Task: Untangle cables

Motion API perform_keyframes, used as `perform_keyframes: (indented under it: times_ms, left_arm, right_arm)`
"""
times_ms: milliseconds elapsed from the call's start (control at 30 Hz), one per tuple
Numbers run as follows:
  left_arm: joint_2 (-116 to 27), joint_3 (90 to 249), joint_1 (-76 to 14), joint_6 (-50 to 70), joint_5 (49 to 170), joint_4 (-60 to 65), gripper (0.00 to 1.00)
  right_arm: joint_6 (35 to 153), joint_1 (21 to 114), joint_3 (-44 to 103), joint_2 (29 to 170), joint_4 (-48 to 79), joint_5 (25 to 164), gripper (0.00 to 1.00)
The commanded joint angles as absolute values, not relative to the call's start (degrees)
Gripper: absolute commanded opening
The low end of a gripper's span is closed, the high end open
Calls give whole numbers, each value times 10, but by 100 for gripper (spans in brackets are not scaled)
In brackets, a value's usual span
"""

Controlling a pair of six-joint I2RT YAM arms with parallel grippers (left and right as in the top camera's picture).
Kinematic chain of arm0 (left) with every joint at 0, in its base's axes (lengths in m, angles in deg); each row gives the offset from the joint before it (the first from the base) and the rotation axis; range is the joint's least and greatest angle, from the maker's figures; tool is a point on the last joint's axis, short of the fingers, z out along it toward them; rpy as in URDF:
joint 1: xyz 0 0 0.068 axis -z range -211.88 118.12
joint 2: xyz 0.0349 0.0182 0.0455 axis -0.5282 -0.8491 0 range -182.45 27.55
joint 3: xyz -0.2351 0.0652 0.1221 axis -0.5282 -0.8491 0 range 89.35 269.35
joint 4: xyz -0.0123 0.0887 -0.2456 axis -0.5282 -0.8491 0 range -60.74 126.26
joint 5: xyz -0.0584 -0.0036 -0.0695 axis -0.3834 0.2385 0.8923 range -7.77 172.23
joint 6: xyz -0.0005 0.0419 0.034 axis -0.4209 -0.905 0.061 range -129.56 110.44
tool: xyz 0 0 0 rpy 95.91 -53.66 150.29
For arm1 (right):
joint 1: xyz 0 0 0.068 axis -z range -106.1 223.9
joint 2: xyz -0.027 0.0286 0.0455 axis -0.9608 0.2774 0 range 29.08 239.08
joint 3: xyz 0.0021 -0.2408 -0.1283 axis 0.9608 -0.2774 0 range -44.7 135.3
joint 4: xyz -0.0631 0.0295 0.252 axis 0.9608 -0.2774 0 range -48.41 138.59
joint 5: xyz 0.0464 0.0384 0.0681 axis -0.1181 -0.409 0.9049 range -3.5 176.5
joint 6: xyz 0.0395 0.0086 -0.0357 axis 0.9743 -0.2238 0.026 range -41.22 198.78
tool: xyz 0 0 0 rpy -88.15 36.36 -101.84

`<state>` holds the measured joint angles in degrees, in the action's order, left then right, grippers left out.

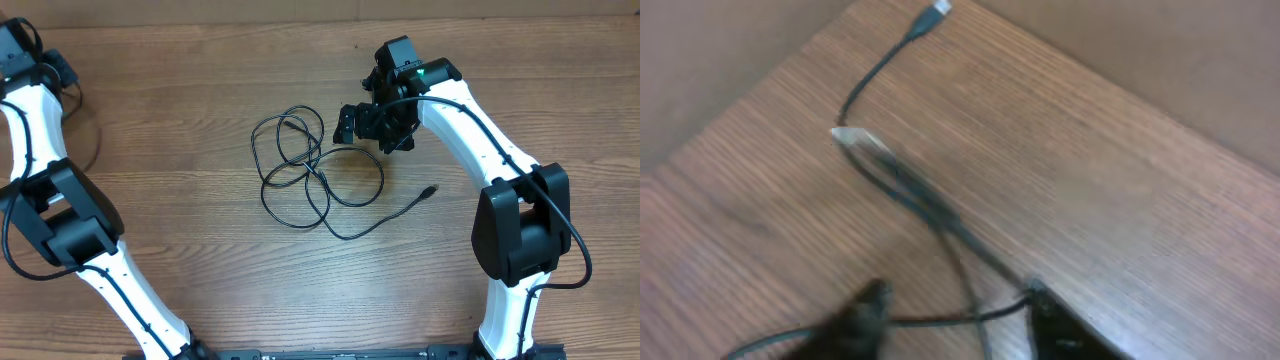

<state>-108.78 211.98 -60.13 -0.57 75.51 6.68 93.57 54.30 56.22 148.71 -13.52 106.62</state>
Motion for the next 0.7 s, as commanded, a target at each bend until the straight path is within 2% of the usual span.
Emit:
perform_keyframes:
  times_ms: [0, 233, 367, 533, 667]
  left_arm:
    - [-1088, 2218, -607, -2, 746, 13, 100]
    - [-1084, 2405, -601, -1, 750, -171, 100]
    - [-1084, 2496, -588, -1, 851, -291, 100]
    - [-1084, 2526, -572, -2, 1021, -396, 100]
    - [-1083, 2526, -547, -9, 1060, -450, 100]
  right_arm:
    - [933, 541, 565, 1471, -132, 1064, 100]
    - [933, 541, 565, 1471, -132, 1064, 100]
    - [933, 541, 565, 1471, -132, 1064, 100]
    - [933, 541, 565, 1471, -132, 1064, 100]
    - [933, 541, 565, 1471, -122, 1064, 100]
